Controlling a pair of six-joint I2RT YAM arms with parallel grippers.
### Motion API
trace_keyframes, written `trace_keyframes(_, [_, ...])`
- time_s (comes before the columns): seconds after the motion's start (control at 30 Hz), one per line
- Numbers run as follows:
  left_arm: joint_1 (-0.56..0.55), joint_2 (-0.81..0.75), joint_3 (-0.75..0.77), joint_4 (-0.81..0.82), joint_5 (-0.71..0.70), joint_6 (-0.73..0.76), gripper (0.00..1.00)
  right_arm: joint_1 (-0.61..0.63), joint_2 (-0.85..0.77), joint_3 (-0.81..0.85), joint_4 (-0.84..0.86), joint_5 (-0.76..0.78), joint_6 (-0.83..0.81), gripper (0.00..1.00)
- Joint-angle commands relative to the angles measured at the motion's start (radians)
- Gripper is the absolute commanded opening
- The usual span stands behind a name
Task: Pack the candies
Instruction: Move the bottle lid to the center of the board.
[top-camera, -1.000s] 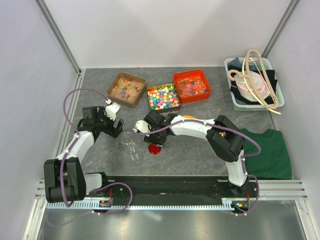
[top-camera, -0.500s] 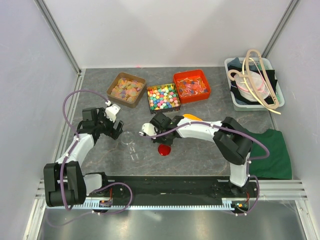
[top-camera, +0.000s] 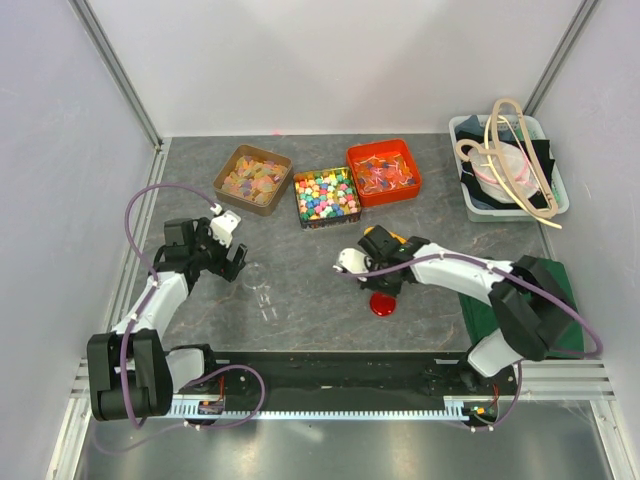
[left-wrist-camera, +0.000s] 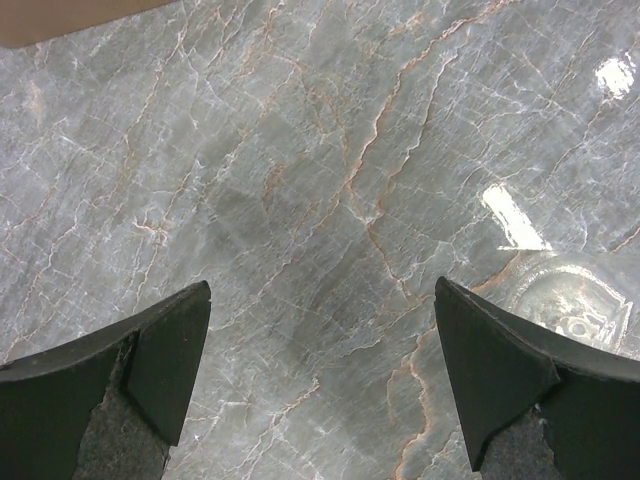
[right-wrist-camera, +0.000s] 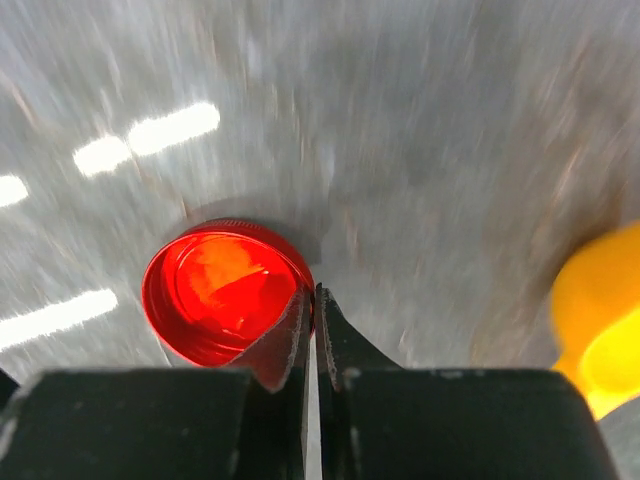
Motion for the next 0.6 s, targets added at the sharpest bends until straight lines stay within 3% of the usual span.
trace_keyframes(0.0, [0.004,-0.031,0.004,0.025,0.033,-0.016,0.99,-0.075,-0.098,-0.1,-0.011,0.038,-0.083,0.06])
trace_keyframes(0.33, [0.004,-0.078,-0.001,0.007,0.033,-0.021,0.99,-0.206,-0.244,-0.287,-0.017,0.039,-0.182,0.04])
trace_keyframes(0.57, [0.004,-0.074,0.004,0.007,0.039,-0.039,0.99,-0.219,-0.351,-0.223,-0.112,0.016,-0.182,0.37])
